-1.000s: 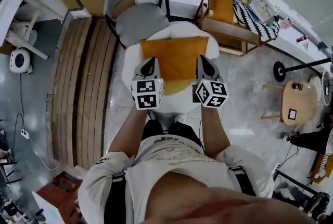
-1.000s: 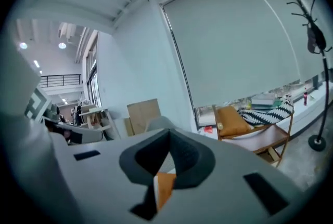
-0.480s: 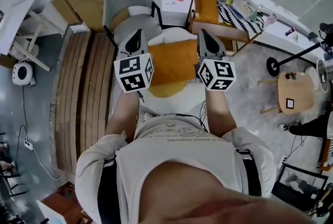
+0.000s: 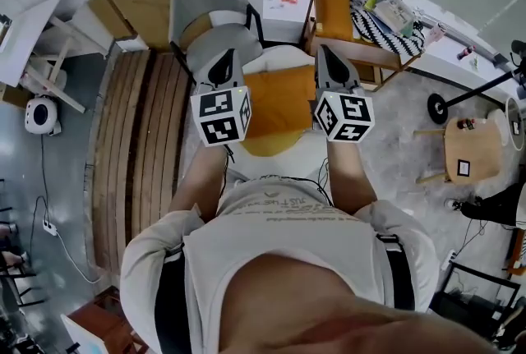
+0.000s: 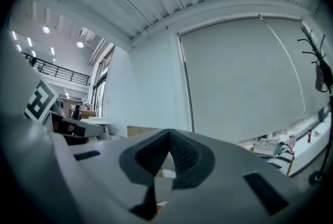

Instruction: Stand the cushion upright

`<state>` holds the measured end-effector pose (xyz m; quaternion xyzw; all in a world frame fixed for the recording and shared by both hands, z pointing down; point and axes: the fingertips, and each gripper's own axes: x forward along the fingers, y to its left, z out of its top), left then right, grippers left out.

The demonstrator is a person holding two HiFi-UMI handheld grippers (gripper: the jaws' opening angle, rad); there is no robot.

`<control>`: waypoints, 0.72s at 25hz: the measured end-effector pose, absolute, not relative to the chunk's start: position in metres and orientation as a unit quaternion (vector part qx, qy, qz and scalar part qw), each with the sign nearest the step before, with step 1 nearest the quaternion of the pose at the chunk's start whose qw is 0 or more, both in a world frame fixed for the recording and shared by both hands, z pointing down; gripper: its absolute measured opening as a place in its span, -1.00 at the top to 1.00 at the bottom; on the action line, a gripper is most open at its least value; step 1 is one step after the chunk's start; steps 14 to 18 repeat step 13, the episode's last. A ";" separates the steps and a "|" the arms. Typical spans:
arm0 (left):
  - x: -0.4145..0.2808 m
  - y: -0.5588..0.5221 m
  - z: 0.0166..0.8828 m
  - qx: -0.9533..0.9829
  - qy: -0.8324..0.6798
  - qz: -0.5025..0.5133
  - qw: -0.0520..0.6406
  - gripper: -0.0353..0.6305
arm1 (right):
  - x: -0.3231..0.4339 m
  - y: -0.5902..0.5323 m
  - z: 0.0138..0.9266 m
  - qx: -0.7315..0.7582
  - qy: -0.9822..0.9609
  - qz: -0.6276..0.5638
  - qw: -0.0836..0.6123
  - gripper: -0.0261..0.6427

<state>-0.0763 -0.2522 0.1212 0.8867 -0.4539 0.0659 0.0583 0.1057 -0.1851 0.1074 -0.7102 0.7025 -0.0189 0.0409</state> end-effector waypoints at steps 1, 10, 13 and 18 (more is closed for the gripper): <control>-0.077 -0.254 0.122 0.887 -0.454 0.066 0.059 0.83 | 0.104 -0.187 0.108 -0.710 0.703 -0.019 0.040 0.84; -0.091 -0.263 0.124 0.888 -0.450 0.064 0.065 0.83 | 0.082 -0.201 0.112 -0.702 0.711 -0.021 0.036 0.84; -0.093 -0.266 0.128 0.889 -0.449 0.067 0.068 0.83 | 0.077 -0.204 0.113 -0.700 0.713 -0.022 0.032 0.84; -0.093 -0.266 0.128 0.889 -0.449 0.067 0.068 0.83 | 0.077 -0.204 0.113 -0.700 0.713 -0.022 0.032 0.84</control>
